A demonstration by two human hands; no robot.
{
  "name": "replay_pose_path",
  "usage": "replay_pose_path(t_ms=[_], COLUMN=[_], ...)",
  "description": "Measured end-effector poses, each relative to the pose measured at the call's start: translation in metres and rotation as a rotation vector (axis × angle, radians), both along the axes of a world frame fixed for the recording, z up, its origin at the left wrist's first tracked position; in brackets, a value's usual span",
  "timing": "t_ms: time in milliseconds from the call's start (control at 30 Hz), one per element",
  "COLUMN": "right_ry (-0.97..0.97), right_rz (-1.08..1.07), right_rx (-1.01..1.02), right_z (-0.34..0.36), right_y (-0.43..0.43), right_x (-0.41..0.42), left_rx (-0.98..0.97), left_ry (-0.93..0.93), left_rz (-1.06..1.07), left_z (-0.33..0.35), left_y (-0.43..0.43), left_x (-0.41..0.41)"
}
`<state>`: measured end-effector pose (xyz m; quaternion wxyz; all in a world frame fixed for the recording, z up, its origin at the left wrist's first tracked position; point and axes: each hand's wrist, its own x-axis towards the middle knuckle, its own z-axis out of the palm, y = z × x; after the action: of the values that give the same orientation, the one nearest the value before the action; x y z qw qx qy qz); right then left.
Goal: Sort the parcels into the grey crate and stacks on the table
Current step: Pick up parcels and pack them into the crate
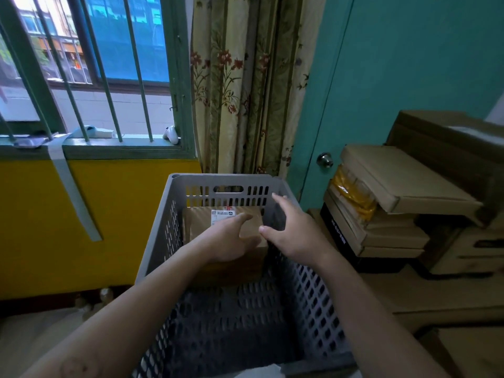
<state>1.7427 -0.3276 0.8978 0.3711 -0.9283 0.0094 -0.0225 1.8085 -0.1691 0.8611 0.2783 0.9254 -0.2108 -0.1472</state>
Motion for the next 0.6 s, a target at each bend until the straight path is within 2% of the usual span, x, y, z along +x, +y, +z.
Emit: replay_pose_path(t_ms=[333,600], right_ry=[-0.271,-0.355], right_rz=[-0.120,-0.117], right_rx=[0.247,0.351], right_z=[0.005,0.003], right_y=[-0.040,-0.088], right_x=[-0.062,-0.114], left_rx=[-0.152,-0.285], left_ry=[-0.157,-0.253], left_rz=[-0.069,-0.030], left_z=[0.037,0.051], left_y=[-0.052,-0.092], left_x=[-0.052,-0.099])
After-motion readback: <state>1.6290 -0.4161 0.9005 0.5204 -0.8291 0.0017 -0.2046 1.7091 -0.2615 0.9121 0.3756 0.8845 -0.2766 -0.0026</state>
